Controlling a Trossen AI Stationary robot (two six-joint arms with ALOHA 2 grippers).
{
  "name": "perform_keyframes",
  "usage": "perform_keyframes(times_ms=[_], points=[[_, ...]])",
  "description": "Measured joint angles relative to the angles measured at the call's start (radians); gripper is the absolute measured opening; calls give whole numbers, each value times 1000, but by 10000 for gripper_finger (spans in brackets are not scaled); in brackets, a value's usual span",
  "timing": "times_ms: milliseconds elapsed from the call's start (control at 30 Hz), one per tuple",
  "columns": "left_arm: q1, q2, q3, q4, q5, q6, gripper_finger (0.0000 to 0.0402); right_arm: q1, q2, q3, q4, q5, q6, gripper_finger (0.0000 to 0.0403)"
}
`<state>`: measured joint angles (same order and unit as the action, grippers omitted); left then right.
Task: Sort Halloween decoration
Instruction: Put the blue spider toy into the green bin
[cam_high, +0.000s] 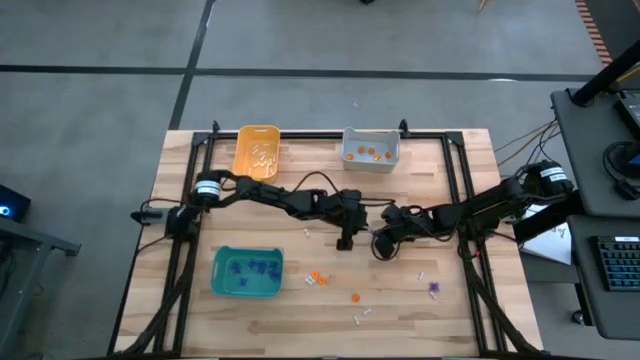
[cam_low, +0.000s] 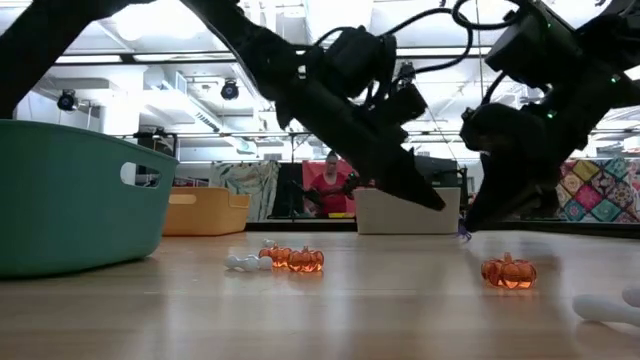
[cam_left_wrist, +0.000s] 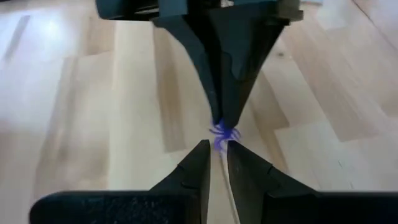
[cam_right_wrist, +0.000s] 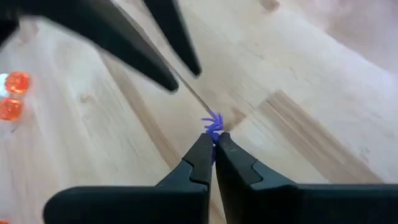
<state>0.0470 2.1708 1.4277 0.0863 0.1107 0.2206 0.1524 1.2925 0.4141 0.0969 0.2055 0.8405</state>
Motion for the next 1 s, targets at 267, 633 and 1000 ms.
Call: perform_keyframes(times_ms=[267,633,1000], points=[[4,-210,1,-204,0,7,37,0,-1,64,69,5,-117,9],[-3,-571,-4,-524,-6,-127,37,3,2,141,200,-3,-259,8],[-20,-887,-10,-731,-60,-243,37,3,12,218,364,-3,-468,8]])
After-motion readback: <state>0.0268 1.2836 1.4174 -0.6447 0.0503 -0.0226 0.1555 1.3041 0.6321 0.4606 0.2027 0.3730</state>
